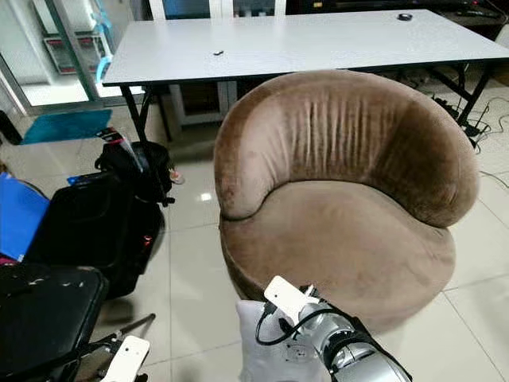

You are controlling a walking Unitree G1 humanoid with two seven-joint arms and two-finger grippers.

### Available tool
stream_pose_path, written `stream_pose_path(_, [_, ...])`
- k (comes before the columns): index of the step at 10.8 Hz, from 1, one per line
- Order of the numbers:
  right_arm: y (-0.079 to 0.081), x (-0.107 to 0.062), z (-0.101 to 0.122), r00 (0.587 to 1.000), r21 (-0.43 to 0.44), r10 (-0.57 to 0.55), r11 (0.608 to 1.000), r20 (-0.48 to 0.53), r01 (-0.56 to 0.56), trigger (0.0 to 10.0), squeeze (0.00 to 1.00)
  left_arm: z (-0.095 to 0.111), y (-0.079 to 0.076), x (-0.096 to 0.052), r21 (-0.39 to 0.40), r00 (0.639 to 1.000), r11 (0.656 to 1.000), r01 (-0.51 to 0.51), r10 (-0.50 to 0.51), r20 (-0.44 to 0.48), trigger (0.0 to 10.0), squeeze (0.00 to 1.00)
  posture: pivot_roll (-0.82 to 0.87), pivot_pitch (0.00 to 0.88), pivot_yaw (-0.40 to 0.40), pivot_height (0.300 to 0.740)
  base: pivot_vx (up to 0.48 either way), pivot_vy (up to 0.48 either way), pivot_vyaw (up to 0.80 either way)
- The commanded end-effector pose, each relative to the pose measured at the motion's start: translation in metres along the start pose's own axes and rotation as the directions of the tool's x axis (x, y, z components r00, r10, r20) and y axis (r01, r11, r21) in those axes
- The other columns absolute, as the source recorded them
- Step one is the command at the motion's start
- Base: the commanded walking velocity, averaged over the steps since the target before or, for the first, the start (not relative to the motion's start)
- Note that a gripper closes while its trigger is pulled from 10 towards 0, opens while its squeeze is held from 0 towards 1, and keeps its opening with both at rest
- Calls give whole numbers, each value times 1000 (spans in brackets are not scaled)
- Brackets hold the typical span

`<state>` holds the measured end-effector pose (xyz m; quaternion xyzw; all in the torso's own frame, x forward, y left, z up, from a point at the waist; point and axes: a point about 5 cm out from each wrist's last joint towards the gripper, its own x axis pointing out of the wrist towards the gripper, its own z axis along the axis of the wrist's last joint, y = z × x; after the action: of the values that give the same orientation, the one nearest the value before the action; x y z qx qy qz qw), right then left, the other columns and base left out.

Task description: Move the pillow to the sofa from floor

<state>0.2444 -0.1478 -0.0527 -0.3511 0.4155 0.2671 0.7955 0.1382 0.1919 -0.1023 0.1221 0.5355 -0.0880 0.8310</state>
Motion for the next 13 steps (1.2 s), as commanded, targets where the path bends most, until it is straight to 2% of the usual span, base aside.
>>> stream_pose_path(1, [-2,0,2,1000,49,-15,999,11,14,10000,0,-10,-4,-1,-1,999,1000,7,-7,-40,10000,0,-119,0,17,740,0,0,-775])
stream_pose_path(6, [-1,0,1,1000,65,-2,998,6,2,10000,0,-10,-4,-1,-6,999,1000,11,-11,-41,10000,0,-113,0,12,740,0,0,-773])
stream_pose_path(7, [-1,0,3,1000,44,-1,999,16,0,10000,0,-10,-4,-1,-3,999,1000,10,-11,-42,10000,0,-112,0,9,740,0,0,-788])
stream_pose_path(10, [-1,0,2,1000,18,7,1000,0,-7,10000,0,-11,-4,-1,2,999,1000,13,-13,-42,10000,0,-112,0,8,740,0,0,0])
stream_pose_path(12, [0,0,1,1000,47,9,999,6,-10,10000,0,-11,-4,-1,4,999,1000,10,-10,-43,10000,0,-111,0,7,740,0,0,-800])
stream_pose_path(13, [0,0,2,1000,19,15,1000,12,-15,10000,0,-11,-4,-1,6,999,1000,11,-10,-44,10000,0,-111,0,7,740,0,0,0])
